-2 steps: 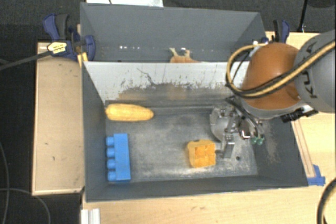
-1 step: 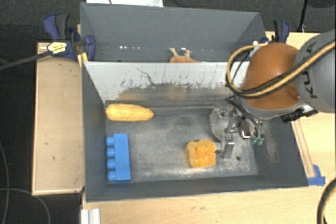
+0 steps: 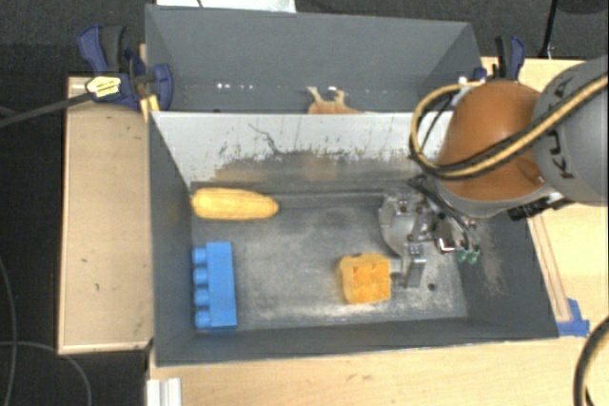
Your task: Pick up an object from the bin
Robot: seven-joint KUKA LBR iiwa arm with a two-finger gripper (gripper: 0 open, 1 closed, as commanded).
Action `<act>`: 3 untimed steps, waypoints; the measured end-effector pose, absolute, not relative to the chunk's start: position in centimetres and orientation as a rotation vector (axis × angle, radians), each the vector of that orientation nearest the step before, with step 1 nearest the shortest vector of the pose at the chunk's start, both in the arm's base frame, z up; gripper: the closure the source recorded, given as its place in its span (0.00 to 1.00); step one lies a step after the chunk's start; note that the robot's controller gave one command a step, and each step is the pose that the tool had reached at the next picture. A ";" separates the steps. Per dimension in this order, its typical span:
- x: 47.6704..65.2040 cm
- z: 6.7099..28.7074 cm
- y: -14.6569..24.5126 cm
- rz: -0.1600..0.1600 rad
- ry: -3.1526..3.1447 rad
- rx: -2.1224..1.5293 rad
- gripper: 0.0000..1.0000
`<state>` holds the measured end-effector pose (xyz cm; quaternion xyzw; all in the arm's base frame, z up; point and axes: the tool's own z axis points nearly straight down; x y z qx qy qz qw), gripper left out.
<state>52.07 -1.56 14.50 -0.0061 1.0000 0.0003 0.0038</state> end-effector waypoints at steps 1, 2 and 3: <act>52.5 16.3 -2.5 -0.001 3.123 -0.393 0.00; 53.1 15.7 -1.6 -0.004 3.066 -0.622 0.00; 51.3 9.8 0.6 0.001 3.130 -0.208 0.00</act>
Offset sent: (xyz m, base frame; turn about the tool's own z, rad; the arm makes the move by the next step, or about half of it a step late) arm 0.0094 0.0104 -0.0571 -0.0836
